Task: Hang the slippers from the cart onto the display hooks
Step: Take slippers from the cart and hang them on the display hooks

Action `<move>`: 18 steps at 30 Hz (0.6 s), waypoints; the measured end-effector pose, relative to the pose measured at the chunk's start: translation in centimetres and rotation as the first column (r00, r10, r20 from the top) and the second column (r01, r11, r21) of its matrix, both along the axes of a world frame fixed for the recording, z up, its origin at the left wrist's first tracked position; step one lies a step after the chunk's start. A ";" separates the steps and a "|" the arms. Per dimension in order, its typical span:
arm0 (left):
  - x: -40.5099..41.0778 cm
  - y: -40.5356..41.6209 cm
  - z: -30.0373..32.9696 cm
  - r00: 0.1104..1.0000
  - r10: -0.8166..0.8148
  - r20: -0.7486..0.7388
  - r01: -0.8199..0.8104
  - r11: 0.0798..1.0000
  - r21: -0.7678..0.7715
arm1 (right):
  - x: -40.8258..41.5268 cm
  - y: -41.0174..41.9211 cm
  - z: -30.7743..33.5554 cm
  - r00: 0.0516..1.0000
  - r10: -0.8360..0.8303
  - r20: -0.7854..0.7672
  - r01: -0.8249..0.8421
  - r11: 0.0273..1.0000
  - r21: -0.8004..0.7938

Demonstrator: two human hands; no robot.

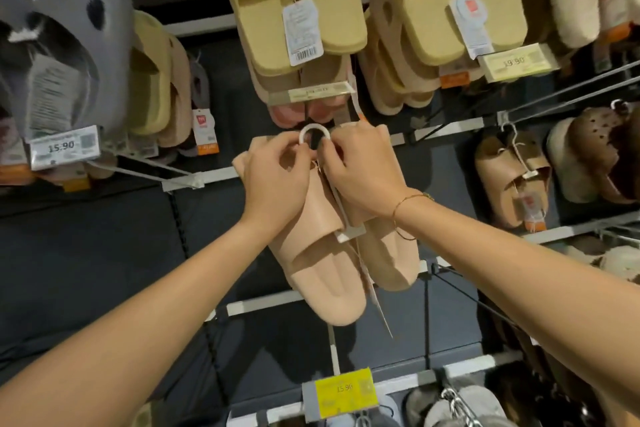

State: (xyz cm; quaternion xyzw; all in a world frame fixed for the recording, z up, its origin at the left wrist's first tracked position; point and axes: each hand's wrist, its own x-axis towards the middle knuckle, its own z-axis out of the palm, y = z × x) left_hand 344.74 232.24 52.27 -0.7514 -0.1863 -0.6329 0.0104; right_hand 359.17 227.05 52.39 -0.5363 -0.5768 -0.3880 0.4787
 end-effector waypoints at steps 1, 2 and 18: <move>0.3 0.1 0.2 1.000 0.028 -0.011 -0.028 1.000 0.009 | 0.3 0.3 0.0 1.000 0.009 -0.017 -0.009 1.000 0.000; 0.6 0.1 0.5 0.998 0.054 -0.016 -0.054 0.998 0.021 | 0.7 0.6 0.1 0.999 0.016 -0.035 -0.015 1.000 0.010; 1.9 4.6 1.2 0.954 0.272 -0.122 -0.291 0.938 -0.188 | 0.0 4.4 1.9 0.979 -0.081 -0.189 0.007 0.933 -0.360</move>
